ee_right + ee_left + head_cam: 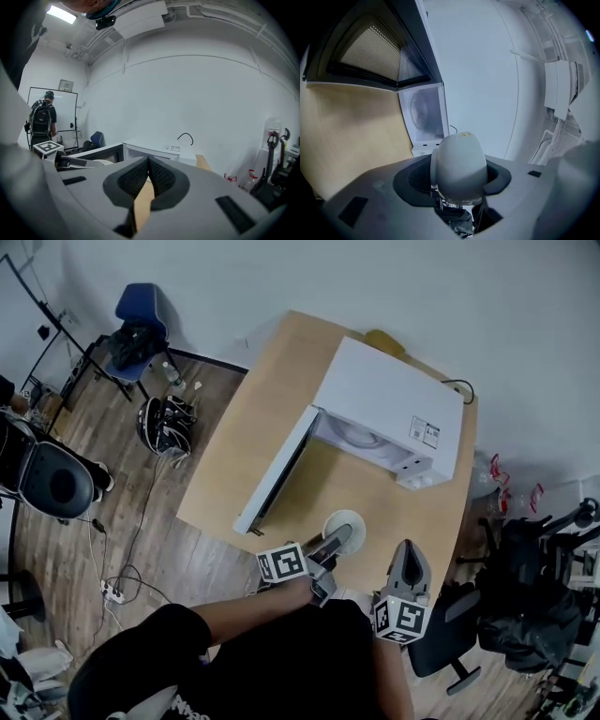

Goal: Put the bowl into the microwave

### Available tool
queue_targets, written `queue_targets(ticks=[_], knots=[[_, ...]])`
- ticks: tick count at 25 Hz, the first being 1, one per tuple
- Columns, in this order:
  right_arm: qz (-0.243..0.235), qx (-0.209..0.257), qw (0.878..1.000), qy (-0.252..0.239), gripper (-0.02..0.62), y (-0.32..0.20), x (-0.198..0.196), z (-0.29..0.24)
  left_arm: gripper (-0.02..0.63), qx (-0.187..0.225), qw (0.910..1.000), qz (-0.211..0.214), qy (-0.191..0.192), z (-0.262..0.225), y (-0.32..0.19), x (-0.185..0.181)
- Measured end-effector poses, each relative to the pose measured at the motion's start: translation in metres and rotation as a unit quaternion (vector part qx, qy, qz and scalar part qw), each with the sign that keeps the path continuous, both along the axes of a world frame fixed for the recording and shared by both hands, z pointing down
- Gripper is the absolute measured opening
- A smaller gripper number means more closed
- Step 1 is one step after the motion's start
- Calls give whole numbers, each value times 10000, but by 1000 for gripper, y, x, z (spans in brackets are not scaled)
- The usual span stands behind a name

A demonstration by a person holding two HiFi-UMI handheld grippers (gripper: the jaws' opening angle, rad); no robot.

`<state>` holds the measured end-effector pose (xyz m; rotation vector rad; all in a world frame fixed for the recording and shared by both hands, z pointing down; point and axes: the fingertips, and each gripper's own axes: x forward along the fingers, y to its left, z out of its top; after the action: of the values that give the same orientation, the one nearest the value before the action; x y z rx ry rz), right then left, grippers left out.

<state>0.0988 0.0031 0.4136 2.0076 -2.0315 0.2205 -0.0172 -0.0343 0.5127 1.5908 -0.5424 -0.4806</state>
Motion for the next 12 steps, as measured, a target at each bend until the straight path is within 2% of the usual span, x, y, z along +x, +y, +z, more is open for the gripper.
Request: queue_targets(ticks=[6,12], knots=[[169,-35,9997,-167,60,-13,15,8,233,-49,10000,-78,-37,10,-29,13],[29,-30,9996,-292,60,-31,16,25,233,-98,9990,-426,-79,22,-60,15]])
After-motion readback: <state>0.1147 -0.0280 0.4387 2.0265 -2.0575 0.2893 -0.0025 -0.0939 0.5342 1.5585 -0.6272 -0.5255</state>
